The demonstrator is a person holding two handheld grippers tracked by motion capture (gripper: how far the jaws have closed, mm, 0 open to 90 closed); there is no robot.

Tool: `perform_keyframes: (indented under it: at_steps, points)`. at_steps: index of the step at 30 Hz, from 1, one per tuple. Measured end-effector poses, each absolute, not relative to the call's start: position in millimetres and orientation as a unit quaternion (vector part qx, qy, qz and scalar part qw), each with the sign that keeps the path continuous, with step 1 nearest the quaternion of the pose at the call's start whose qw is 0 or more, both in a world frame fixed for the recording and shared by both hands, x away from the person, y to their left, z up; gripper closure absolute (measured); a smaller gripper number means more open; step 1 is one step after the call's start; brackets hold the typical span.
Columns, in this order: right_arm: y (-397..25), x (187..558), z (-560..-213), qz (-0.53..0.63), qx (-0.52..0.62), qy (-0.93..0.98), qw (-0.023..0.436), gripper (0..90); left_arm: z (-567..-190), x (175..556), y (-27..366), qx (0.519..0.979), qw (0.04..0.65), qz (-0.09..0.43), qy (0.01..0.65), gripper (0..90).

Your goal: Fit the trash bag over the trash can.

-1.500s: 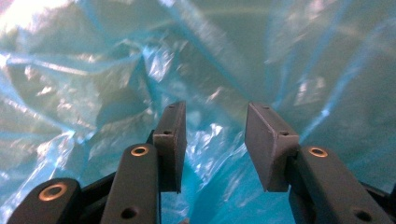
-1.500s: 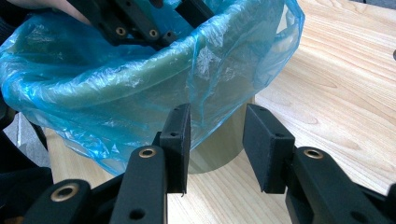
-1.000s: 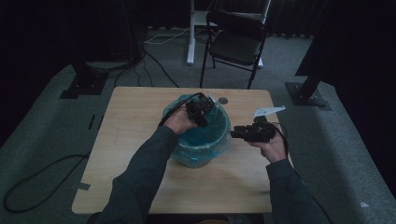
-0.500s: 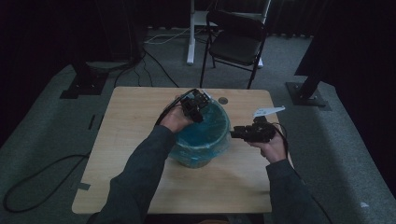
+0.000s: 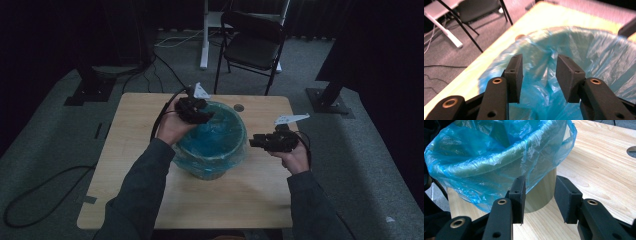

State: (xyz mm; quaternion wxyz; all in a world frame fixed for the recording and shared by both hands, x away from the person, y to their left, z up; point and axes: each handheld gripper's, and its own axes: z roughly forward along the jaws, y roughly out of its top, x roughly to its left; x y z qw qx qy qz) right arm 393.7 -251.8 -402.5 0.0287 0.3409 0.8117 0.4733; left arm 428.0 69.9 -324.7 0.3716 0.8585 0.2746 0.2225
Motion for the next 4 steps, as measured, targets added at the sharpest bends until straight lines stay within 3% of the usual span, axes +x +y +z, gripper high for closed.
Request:
perform_keyframes:
  at_steps: [4]
  points:
    - [-251.8, 394.2, -402.5, 0.473, 0.341, 0.812, 0.029, 60.6, -322.3, 424.8, 87.5, 0.84, 0.39, 0.238, 0.294, 56.9]
